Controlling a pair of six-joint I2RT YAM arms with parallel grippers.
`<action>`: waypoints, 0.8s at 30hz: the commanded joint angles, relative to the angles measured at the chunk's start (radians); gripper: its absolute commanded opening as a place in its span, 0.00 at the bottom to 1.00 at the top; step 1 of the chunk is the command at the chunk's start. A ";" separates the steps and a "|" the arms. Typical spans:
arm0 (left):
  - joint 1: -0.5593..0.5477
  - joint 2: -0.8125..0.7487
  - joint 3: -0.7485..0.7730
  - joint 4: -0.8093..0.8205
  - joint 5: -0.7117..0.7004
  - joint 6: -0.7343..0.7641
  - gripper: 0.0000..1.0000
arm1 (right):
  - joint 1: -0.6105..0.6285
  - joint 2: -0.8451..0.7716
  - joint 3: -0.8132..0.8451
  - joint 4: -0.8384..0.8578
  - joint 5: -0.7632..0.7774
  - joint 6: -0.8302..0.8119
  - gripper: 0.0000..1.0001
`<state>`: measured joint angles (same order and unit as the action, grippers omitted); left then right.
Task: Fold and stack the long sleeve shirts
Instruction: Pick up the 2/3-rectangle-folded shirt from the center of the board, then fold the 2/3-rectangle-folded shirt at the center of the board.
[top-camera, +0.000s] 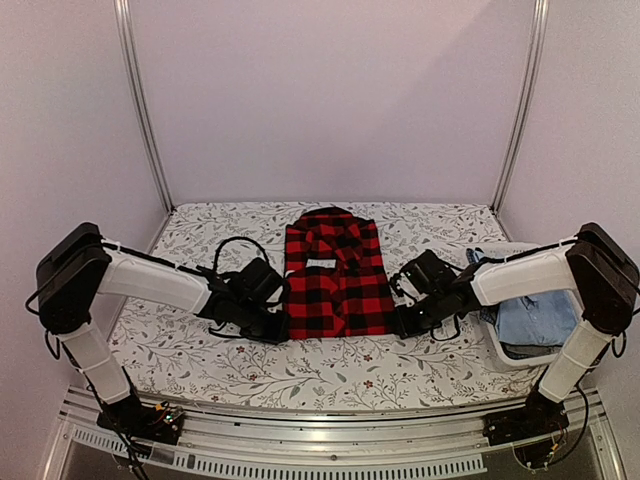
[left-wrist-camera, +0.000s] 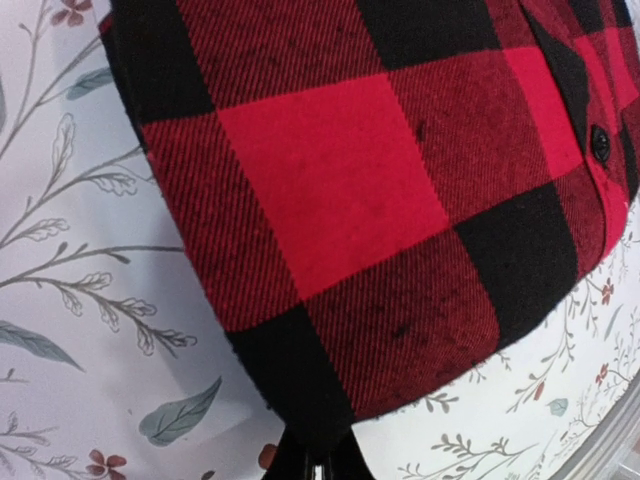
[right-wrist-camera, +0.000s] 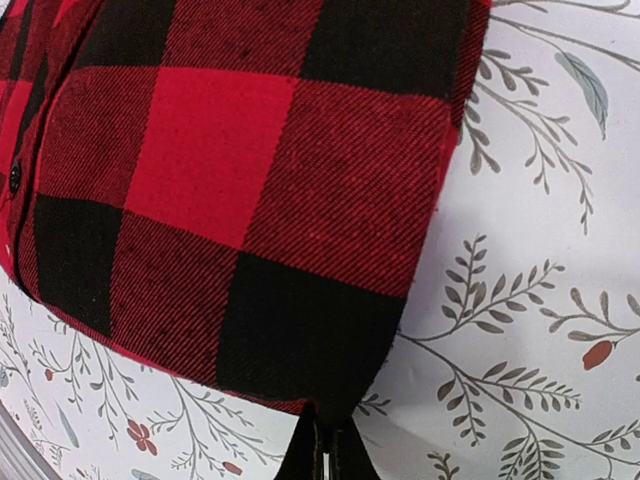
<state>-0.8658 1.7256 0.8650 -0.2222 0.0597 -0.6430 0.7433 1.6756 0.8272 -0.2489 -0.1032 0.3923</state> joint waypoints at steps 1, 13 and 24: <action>-0.023 -0.063 -0.040 -0.045 -0.002 -0.017 0.00 | 0.032 -0.019 -0.015 -0.075 0.001 0.007 0.00; -0.124 -0.330 -0.157 -0.220 0.001 -0.175 0.00 | 0.148 -0.273 -0.131 -0.176 -0.029 0.170 0.00; -0.063 -0.478 0.058 -0.402 -0.007 -0.113 0.00 | 0.128 -0.407 0.166 -0.356 0.009 0.162 0.00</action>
<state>-1.0019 1.2572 0.8082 -0.5415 0.0624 -0.8154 0.9134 1.2770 0.8516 -0.5396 -0.1329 0.5732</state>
